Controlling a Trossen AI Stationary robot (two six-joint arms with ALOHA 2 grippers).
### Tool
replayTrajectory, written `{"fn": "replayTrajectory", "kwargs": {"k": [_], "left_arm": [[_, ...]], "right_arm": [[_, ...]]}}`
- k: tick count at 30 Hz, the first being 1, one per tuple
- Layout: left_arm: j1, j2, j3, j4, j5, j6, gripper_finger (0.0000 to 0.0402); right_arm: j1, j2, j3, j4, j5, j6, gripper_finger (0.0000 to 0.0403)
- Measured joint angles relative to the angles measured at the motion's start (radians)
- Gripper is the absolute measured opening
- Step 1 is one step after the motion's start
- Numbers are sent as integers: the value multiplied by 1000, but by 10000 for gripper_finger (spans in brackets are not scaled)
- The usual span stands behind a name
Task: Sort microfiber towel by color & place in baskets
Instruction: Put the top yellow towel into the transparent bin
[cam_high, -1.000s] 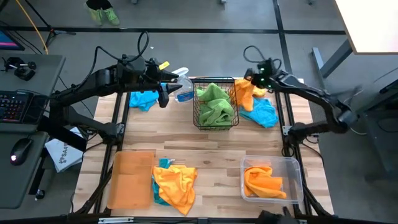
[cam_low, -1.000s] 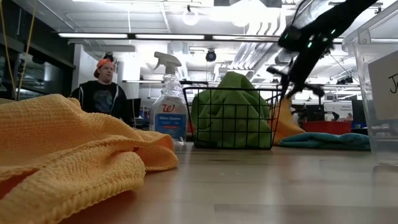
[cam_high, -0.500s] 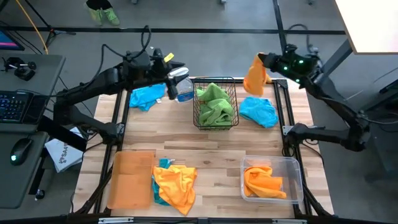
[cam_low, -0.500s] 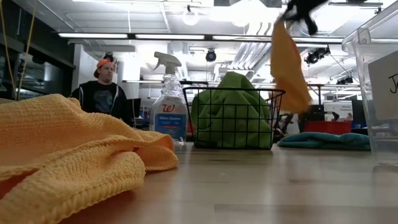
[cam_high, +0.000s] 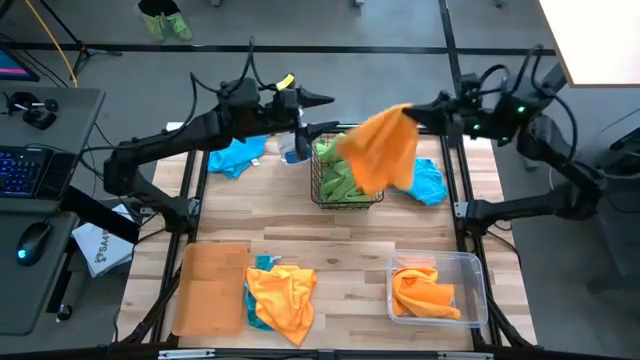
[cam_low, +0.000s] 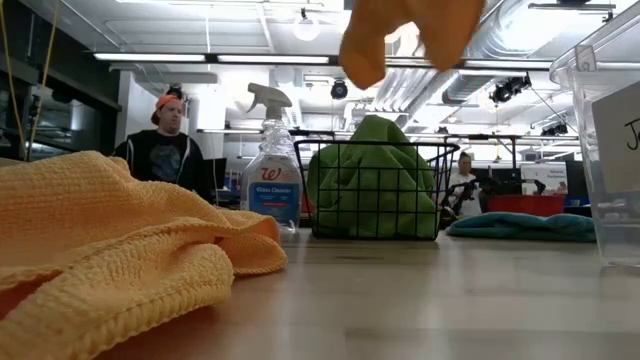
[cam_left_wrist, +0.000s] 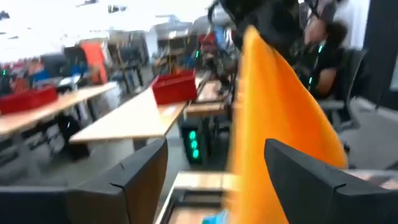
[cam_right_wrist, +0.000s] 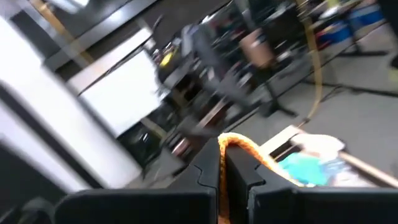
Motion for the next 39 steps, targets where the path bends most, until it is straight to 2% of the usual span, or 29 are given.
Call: {"fn": "replayTrajectory", "kwargs": {"k": [3,7,9,15,21,25,31,34,39], "left_arm": [[1,2,0,30,61,-66,275],[-5,2,0,29,262,-189,288],[-18,2,0,31,298,-215,289],[-62,3,0,60,302,-248,289],[-104,51,0,115,213,-245,289],[-129,81,0,161,220,-267,289],[-166,98,0,150,225,-217,285],[-167,95,0,156,225,-217,262],[-158,96,0,147,224,-216,193]], "right_arm": [[70,43,9,23,10,-18,0],[121,116,24,61,18,-44,0],[136,153,38,74,4,-64,0],[167,221,105,76,-27,-112,0],[213,267,182,76,-70,-149,0],[223,283,220,75,-71,-160,0],[226,278,249,21,-70,-181,0],[226,275,249,13,-69,-181,0],[226,273,249,7,-69,-199,0]]}}
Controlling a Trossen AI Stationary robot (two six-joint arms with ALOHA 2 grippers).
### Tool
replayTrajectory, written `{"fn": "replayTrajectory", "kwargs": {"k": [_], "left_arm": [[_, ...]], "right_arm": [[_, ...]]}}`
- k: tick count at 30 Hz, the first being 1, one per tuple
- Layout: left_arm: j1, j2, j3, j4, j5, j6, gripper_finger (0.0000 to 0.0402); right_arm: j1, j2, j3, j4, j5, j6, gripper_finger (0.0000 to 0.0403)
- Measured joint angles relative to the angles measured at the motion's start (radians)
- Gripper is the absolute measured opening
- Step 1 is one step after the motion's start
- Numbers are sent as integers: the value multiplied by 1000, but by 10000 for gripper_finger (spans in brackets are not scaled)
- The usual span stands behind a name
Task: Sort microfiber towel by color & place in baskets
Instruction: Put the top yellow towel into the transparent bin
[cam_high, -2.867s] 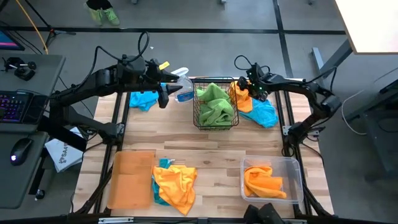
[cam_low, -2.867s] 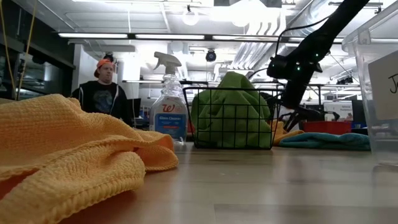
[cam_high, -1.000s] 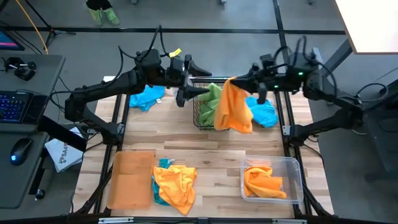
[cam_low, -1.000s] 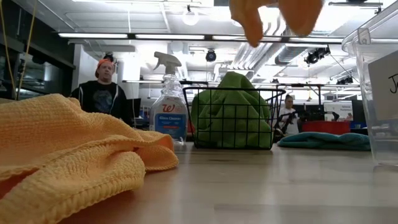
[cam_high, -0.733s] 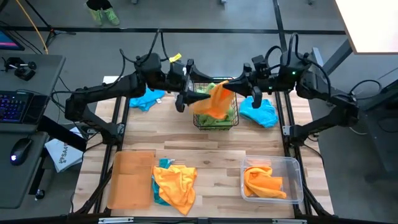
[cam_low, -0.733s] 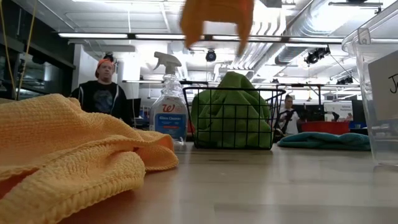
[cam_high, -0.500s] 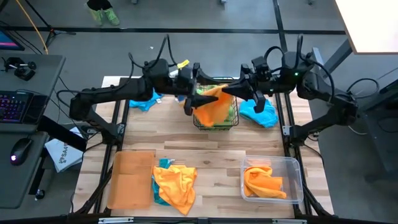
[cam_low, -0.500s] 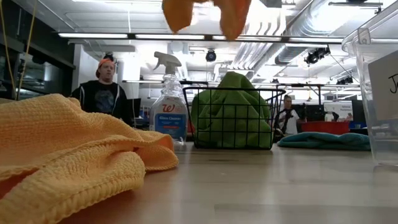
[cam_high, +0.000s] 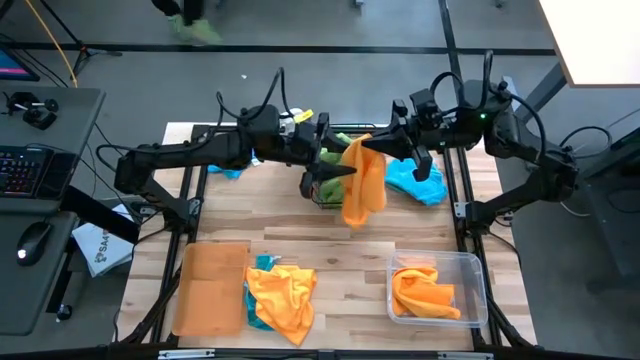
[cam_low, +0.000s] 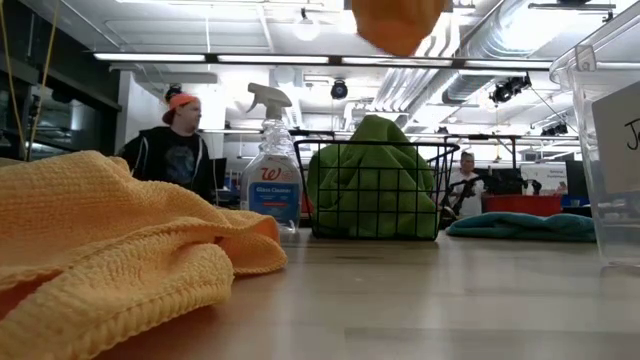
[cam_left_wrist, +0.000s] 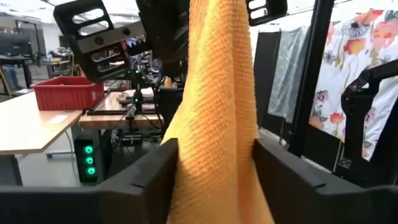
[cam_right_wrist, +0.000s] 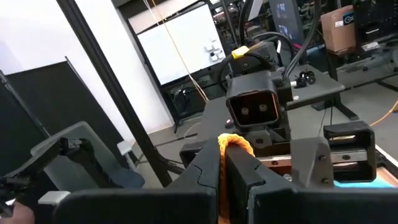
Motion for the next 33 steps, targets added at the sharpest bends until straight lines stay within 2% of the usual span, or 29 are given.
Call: {"fn": "replayTrajectory", "kwargs": {"k": [5,11,13,16,20,25,29,33], "left_arm": [[40,-27,0,-73,-1,2,157],[100,-99,0,-388,-6,19,167],[117,-125,0,-513,-9,52,175],[143,-163,0,-662,-69,80,183],[177,-198,0,-745,-131,79,186],[200,-212,0,-730,-159,57,186],[205,-211,0,-730,-162,52,186],[204,-212,0,-729,-162,52,186]], "right_arm": [[0,-13,0,-72,-1,2,0],[31,-77,0,-252,-63,91,0],[67,-101,0,-320,-82,141,0],[144,-137,0,-388,-89,247,0],[298,-158,0,-397,-81,421,0],[530,-155,0,-441,56,596,0],[702,-133,-2,-580,223,715,0],[812,-128,-2,-757,376,849,0]]}}
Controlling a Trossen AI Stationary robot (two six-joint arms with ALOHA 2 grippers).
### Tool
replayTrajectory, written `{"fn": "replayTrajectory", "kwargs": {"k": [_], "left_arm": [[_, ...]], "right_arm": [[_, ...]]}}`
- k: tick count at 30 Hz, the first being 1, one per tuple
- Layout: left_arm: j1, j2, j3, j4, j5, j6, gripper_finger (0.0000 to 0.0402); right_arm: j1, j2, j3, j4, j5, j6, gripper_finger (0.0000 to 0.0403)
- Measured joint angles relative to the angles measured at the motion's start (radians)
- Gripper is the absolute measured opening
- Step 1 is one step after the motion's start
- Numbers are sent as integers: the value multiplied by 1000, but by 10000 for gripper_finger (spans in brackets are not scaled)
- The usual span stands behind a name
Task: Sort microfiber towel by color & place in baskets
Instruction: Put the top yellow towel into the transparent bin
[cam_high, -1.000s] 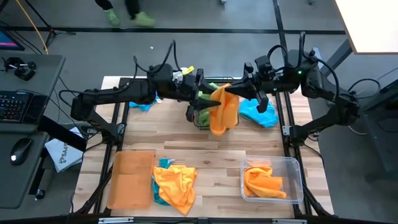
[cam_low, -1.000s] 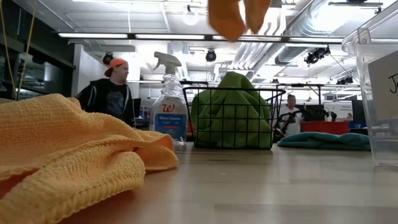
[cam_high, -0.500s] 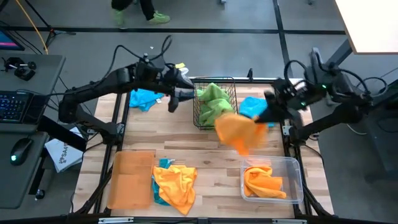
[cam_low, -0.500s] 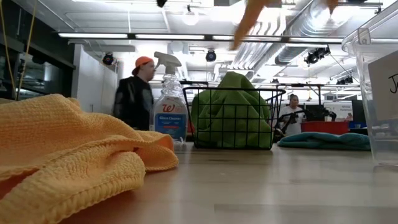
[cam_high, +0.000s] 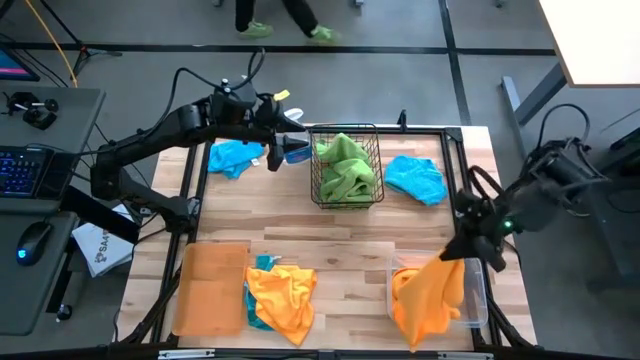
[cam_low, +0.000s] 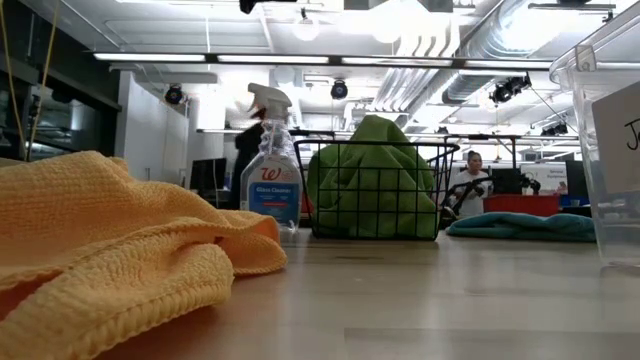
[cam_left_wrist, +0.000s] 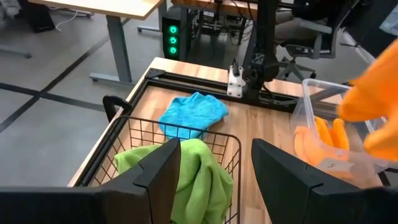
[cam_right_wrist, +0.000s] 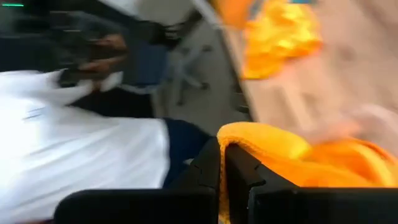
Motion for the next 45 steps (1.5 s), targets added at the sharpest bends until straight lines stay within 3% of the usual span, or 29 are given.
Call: {"fn": "replayTrajectory", "kwargs": {"k": [4,13,22,28,37,45], "left_arm": [[0,0,0,7,0,0,186],[0,0,0,5,0,-1,186],[0,0,0,4,0,-9,186],[0,0,0,4,0,-46,186],[0,1,0,4,0,-54,186],[-1,1,0,4,0,-54,186]], "right_arm": [[57,-13,0,-122,95,102,0],[141,-44,0,-292,84,275,0],[200,81,-49,-187,23,261,0],[254,83,-284,-104,-76,435,0],[301,-104,-696,223,21,860,0],[269,-86,-931,454,3,979,1]]}}
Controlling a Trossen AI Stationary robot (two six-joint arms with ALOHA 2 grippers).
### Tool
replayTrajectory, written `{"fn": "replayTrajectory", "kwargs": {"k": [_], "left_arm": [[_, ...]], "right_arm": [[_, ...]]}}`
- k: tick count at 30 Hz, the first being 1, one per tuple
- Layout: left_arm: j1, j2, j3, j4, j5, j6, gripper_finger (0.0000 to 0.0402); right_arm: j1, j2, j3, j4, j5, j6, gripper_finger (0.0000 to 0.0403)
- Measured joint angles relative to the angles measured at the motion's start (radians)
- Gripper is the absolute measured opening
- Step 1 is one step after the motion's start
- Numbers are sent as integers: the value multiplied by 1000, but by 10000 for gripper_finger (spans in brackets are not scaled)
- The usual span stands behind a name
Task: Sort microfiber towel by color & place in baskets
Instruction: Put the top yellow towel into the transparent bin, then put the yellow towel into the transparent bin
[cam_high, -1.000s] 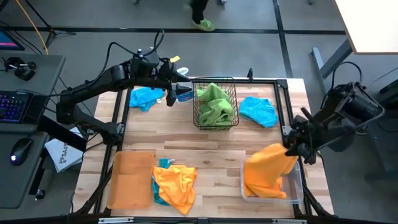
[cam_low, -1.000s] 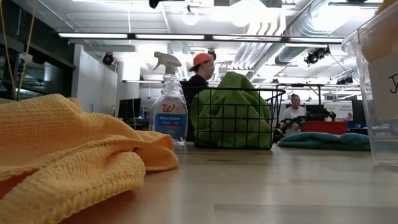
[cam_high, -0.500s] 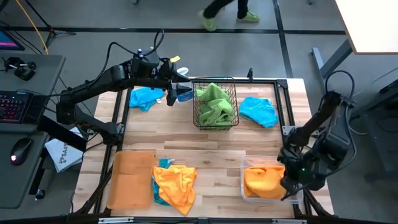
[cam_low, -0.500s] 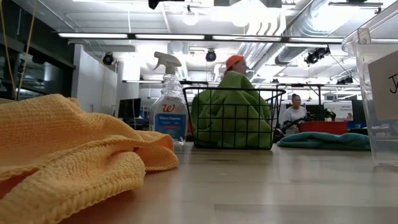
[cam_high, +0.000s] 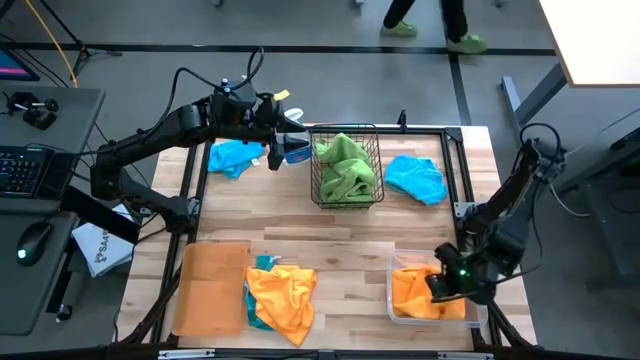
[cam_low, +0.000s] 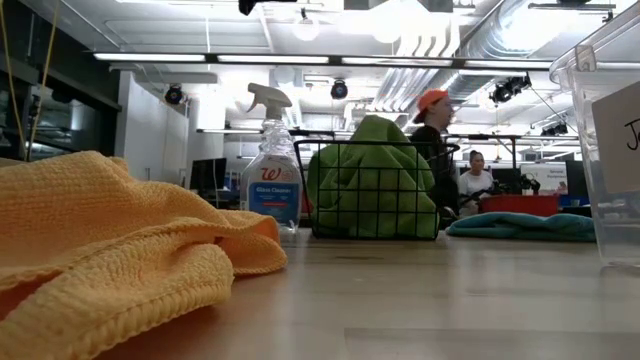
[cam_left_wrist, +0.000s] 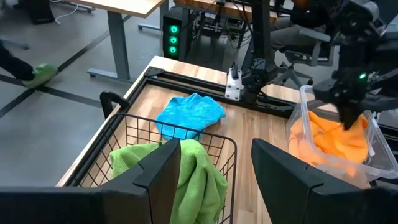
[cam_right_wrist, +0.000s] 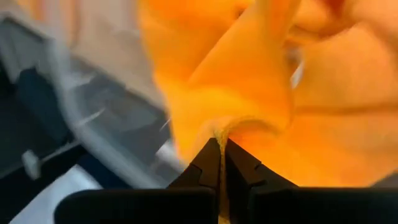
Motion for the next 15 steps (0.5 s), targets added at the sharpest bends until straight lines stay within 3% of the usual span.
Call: {"fn": "replayTrajectory", "kwargs": {"k": [6,15], "left_arm": [[0,0,0,0,0,-1,186],[1,0,0,0,0,0,186]], "right_arm": [[-54,-1,-12,-58,-52,-103,59],[-100,-3,182,-331,-186,-340,234]]}}
